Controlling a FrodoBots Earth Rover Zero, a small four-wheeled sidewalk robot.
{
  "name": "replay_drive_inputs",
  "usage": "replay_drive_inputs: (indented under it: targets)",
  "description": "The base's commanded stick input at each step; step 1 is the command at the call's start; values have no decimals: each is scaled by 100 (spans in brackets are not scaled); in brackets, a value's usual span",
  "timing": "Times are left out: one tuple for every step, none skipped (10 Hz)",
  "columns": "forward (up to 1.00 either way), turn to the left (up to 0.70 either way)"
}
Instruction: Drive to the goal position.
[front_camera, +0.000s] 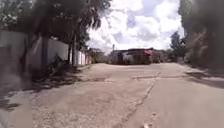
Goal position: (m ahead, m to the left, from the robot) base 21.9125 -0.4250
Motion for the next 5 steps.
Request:
replay_drive_inputs:
  targets:
    - [85, 0]
    - [85, 0]
    - [85, 0]
    - [85, 0]
    - [85, 0]
